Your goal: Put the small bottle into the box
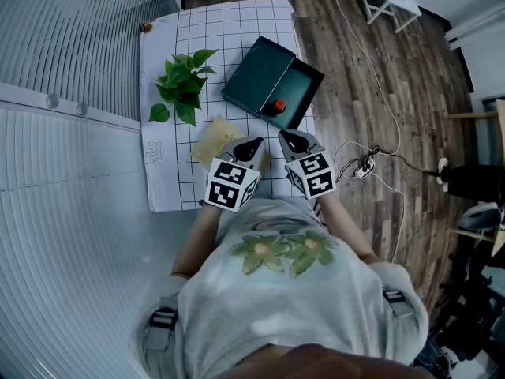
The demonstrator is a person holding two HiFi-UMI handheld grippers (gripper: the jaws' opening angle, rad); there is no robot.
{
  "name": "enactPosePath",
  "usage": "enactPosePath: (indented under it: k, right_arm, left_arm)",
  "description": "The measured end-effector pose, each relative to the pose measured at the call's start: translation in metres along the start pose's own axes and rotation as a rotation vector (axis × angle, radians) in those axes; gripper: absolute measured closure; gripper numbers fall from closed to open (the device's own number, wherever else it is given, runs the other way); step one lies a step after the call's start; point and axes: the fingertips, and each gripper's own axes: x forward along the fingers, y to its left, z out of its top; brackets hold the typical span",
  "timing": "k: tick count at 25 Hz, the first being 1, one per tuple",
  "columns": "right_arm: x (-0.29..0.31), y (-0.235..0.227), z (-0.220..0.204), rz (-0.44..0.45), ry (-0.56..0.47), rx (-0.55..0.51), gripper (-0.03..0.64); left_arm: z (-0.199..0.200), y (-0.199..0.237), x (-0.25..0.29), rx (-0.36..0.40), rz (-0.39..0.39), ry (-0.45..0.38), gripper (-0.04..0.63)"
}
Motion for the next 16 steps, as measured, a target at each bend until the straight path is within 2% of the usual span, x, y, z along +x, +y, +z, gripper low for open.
enactPosePath:
  k: [6,16]
  right_arm:
    - [-0.001,0.001,-0.006,0.016,0.01,0.02,0.609]
    - [0.002,-0.006,-0.014,-0.016,0.045,0.032,0.609]
  left_arm:
    - [-0.005,-0.003,0.0,0.008,-0.003,0.009,0.588]
    - [-0.018,0.005,0.003,0.007,0.04,0.05,0.588]
